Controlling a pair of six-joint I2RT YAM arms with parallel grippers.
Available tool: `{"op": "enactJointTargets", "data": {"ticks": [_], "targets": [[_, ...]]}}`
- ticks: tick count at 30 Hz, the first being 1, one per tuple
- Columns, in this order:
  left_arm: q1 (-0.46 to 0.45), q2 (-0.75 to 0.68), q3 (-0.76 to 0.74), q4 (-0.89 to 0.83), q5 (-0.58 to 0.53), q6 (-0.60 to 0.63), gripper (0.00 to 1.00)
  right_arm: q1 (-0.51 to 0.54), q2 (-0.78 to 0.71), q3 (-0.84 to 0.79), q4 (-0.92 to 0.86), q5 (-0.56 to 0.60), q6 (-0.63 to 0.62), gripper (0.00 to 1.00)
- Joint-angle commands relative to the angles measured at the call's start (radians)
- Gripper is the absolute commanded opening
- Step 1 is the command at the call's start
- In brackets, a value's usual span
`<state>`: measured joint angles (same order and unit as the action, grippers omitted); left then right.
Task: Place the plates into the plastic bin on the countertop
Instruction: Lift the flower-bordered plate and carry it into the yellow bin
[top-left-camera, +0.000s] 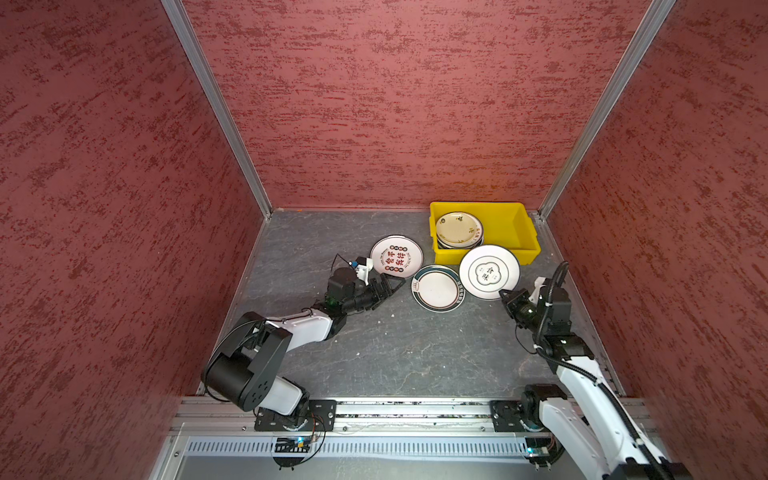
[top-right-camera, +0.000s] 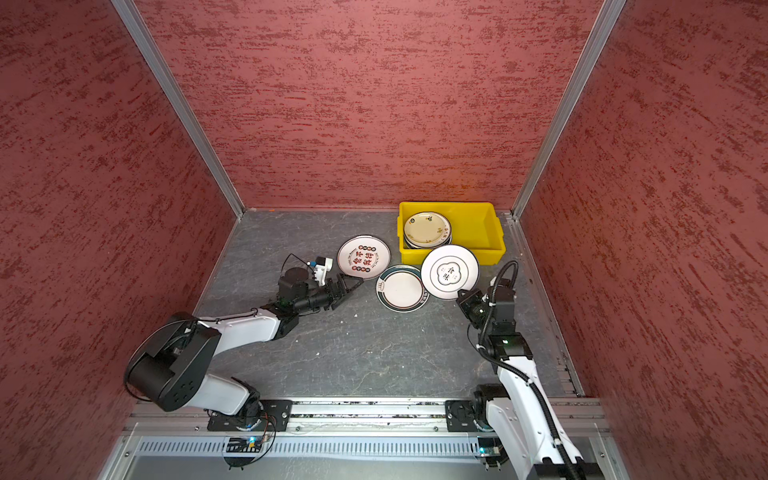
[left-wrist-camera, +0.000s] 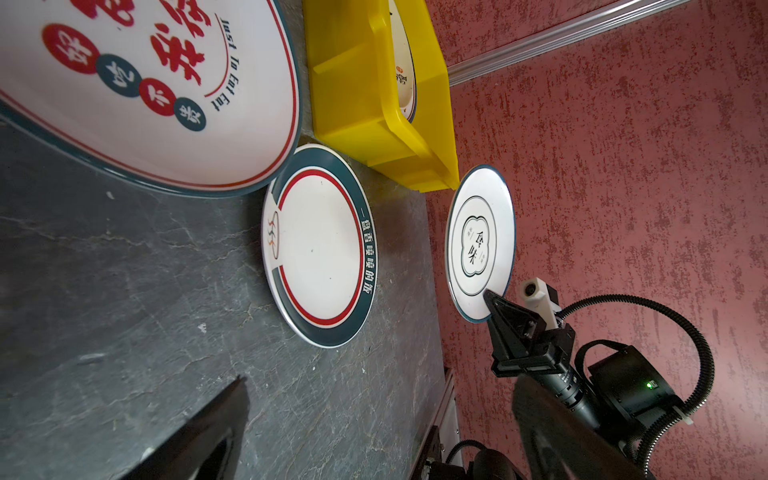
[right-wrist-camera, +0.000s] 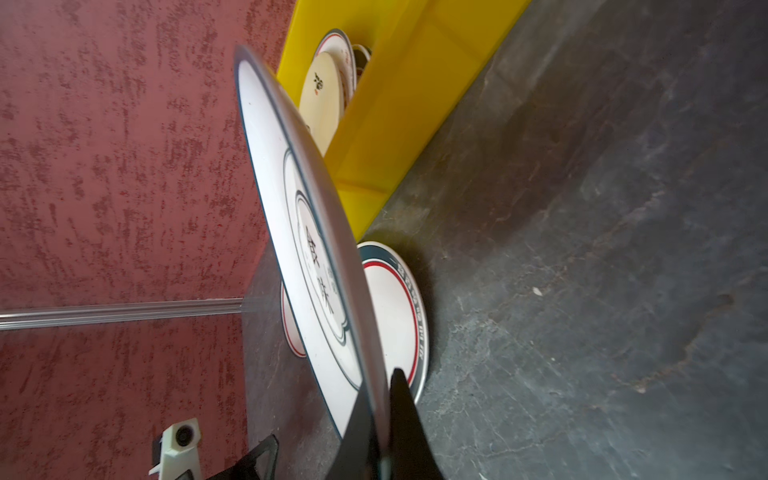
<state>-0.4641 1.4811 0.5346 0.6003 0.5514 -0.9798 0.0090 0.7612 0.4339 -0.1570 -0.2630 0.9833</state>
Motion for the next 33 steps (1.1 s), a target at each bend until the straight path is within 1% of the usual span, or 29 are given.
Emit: {"op": "enactJointTargets", "data": {"ticks": [1, 6, 12, 17, 21, 26, 33], "targets": [[0.006, 0.004, -0.01, 0.032, 0.011, 0.0, 0.99, -0.005, -0.009, 0.06, 0.12, -0.037, 0.018, 0.0], [0.007, 0.006, -0.013, 0.036, 0.015, -0.005, 0.99, -0.004, 0.053, 0.105, 0.205, -0.067, 0.019, 0.0], [0.007, -0.003, -0.022, 0.038, 0.015, -0.007, 0.99, -0.004, 0.197, 0.188, 0.286, -0.093, -0.021, 0.0], [0.007, -0.015, -0.053, 0.074, 0.015, -0.017, 0.99, -0.004, 0.356, 0.266, 0.353, -0.058, -0.058, 0.0], [0.013, -0.041, -0.067, 0.068, 0.009, -0.018, 0.99, -0.004, 0.467, 0.319, 0.422, -0.037, -0.068, 0.0], [0.031, -0.09, -0.062, 0.003, 0.008, 0.005, 0.99, -0.005, 0.604, 0.429, 0.449, 0.004, -0.102, 0.0], [0.036, -0.172, -0.055, -0.094, -0.029, 0.027, 0.99, -0.004, 0.752, 0.525, 0.467, 0.082, -0.139, 0.0]]}}
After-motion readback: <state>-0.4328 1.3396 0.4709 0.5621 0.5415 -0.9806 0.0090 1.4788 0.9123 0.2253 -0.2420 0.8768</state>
